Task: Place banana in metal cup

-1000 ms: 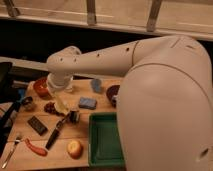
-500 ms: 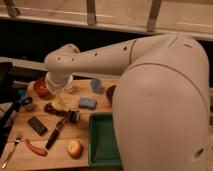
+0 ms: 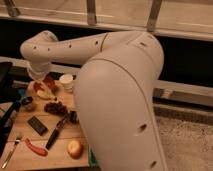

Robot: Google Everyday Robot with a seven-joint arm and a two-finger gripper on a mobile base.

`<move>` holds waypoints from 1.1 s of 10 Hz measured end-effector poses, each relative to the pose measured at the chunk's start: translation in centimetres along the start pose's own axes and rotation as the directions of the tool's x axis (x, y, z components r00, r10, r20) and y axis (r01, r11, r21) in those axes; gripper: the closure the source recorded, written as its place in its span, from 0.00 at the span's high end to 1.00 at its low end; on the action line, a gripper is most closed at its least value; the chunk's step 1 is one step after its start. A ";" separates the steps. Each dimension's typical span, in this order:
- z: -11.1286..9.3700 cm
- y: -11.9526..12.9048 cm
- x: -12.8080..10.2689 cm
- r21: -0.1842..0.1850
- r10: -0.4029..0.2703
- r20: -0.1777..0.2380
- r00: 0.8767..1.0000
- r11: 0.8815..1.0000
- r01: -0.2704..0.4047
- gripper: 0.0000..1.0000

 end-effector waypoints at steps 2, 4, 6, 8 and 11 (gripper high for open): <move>1.2 0.3 -3.3 -0.013 -0.052 0.034 0.998 0.999 0.053 0.00; 2.9 1.1 -5.9 -0.054 -0.088 0.066 0.994 0.994 0.092 0.00; 4.8 2.0 -7.2 -0.096 -0.117 0.077 0.990 0.988 0.124 0.00; 6.0 2.2 -7.9 -0.136 -0.125 0.099 0.987 0.981 0.137 0.00; 7.3 2.5 -8.0 -0.188 -0.112 0.135 0.985 0.973 0.136 0.00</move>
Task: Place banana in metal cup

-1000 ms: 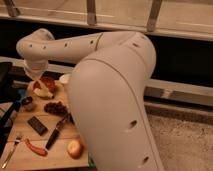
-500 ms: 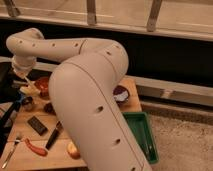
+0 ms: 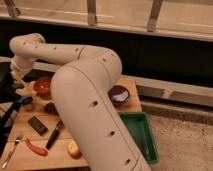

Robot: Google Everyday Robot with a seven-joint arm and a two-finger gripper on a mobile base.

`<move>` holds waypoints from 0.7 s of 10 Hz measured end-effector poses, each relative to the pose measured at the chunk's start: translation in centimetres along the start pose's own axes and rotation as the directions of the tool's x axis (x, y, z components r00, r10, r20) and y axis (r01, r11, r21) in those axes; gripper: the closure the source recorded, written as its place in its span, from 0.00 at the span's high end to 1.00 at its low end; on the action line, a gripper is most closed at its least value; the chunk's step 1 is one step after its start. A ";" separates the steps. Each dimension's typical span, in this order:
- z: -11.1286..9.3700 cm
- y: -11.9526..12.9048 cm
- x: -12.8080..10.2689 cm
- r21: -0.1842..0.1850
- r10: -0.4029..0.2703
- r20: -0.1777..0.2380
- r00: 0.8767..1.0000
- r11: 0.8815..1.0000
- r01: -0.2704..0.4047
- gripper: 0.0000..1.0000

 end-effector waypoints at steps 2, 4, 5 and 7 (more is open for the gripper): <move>0.7 -0.1 0.2 -0.012 0.014 0.003 1.000 1.000 -0.014 0.00; 1.3 -0.5 0.5 -0.025 0.027 -0.003 1.000 0.999 -0.027 0.00; 1.9 -0.6 0.4 -0.035 0.028 -0.009 1.000 0.999 -0.028 0.00; 3.1 -0.3 0.5 -0.058 0.025 -0.023 0.999 0.998 -0.026 0.08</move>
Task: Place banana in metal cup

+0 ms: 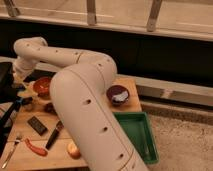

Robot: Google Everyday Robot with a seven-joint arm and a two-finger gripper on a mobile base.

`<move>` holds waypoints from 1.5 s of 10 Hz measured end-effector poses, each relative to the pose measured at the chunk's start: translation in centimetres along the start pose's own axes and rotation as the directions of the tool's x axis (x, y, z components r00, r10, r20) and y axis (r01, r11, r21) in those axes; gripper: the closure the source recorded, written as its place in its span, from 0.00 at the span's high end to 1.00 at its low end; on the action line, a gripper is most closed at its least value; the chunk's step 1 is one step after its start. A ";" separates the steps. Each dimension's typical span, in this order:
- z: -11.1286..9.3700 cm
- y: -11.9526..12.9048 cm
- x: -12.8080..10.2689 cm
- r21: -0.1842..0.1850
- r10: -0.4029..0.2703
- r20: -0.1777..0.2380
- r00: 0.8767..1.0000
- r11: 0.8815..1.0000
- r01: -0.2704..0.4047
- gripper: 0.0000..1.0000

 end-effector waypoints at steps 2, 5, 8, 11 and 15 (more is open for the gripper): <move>1.4 0.0 0.5 -0.027 0.004 -0.009 1.000 1.000 -0.004 0.30; 2.3 0.2 0.8 -0.067 0.016 0.017 1.000 0.998 -0.015 0.57; 4.3 1.3 0.9 -0.112 0.013 -0.002 1.000 0.994 -0.013 0.62; 5.2 1.5 1.4 -0.120 0.005 -0.038 0.999 0.993 -0.009 0.62; 1.4 1.0 1.3 -0.025 -0.003 -0.028 1.000 1.000 0.002 0.62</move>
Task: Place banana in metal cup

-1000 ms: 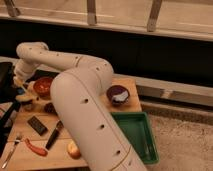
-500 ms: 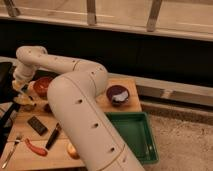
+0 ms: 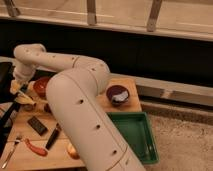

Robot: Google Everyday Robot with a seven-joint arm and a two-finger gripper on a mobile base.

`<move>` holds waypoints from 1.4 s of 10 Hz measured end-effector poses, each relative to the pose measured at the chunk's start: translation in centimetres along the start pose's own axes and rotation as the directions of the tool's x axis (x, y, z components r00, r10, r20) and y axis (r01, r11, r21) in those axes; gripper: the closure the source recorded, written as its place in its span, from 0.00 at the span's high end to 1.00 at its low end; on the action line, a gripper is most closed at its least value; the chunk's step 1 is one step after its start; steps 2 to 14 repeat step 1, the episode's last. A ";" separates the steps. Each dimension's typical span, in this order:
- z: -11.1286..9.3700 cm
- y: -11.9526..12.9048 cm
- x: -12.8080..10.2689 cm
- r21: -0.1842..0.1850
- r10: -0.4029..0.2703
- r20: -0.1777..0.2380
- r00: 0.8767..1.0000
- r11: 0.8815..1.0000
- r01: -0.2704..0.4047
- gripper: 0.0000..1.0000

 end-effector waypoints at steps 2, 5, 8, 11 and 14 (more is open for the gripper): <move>-1.9 -0.1 -0.2 0.031 0.004 0.021 1.000 1.000 -0.005 0.62; -1.9 -0.1 -0.2 0.031 0.004 0.021 1.000 1.000 -0.005 0.62; -1.9 -0.1 -0.2 0.031 0.004 0.021 1.000 1.000 -0.005 0.62; -1.9 -0.1 -0.2 0.031 0.004 0.021 1.000 1.000 -0.005 0.62; -1.9 -0.1 -0.2 0.031 0.004 0.021 1.000 1.000 -0.005 0.62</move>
